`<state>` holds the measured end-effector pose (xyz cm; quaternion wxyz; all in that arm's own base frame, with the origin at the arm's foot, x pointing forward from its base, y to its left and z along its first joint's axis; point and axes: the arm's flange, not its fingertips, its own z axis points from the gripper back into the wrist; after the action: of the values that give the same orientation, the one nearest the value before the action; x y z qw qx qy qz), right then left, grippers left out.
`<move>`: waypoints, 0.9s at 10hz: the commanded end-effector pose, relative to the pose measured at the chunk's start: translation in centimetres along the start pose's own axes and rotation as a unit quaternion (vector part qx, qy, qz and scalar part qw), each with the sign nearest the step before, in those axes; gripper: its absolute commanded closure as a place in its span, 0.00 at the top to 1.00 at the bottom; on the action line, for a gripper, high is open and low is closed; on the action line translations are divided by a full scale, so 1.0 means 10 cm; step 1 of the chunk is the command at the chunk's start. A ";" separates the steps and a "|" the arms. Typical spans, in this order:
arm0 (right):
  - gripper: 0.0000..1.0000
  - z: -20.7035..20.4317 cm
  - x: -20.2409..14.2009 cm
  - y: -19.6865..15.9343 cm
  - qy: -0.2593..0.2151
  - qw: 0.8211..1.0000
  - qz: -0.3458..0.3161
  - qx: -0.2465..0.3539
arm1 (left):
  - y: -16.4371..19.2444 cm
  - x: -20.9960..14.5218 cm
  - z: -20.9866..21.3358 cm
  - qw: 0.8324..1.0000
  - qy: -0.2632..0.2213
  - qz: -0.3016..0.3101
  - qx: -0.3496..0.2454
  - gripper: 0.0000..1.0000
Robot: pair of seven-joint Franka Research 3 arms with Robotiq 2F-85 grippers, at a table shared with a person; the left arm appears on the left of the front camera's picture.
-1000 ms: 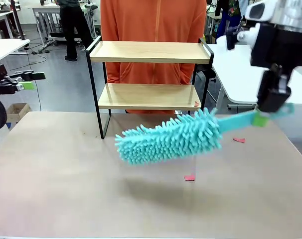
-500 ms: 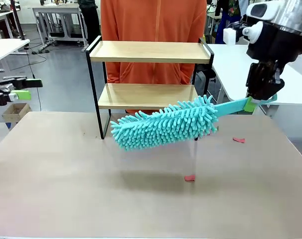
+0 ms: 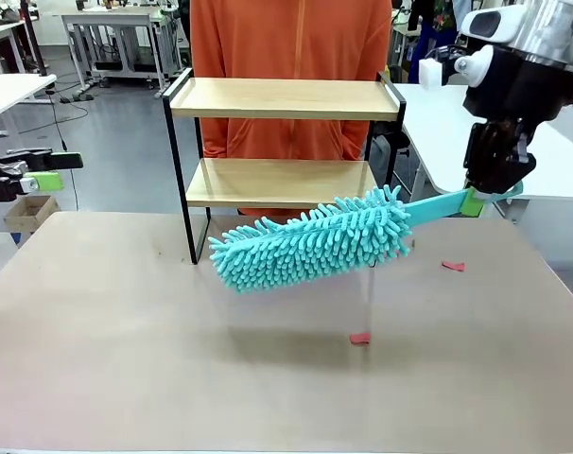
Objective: Clean the shelf.
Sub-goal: Hand the Duster back to the human.
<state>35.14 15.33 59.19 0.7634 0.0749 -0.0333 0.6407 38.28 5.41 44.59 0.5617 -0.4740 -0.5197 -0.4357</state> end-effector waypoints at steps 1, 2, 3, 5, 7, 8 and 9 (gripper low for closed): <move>0.13 0.00 0.00 0.00 -0.001 1.000 0.000 0.000 | -0.04 -0.01 -0.01 1.000 -0.004 0.004 0.003 1.00; 0.13 -0.10 -0.04 -0.16 -0.054 0.998 0.027 0.010 | -0.25 0.03 -0.28 1.000 0.005 -0.022 0.021 1.00; 0.13 -0.16 -0.08 -0.23 -0.092 0.995 0.046 0.008 | -0.40 0.01 -0.43 0.999 0.023 -0.031 0.017 1.00; 0.13 -0.27 -0.10 -0.34 -0.149 0.987 0.063 -0.005 | -0.62 -0.13 -0.73 0.997 0.037 -0.053 0.028 1.00; 0.13 -0.39 -0.18 -0.45 -0.182 0.980 0.077 -0.013 | -0.81 -0.21 -0.98 0.997 0.029 -0.061 0.041 1.00; 0.13 -0.45 -0.21 -0.50 -0.196 0.976 0.092 -0.010 | -0.86 -0.24 -1.07 0.996 0.034 -0.067 0.053 1.00; 0.13 -0.50 -0.26 -0.55 -0.208 0.974 0.094 -0.007 | -0.85 -0.28 -1.13 0.994 0.044 -0.073 0.071 1.00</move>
<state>39.36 13.43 54.37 0.6962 0.1754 -0.1786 0.6728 37.83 -5.26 45.05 0.5779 -0.3989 -0.5402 -0.4638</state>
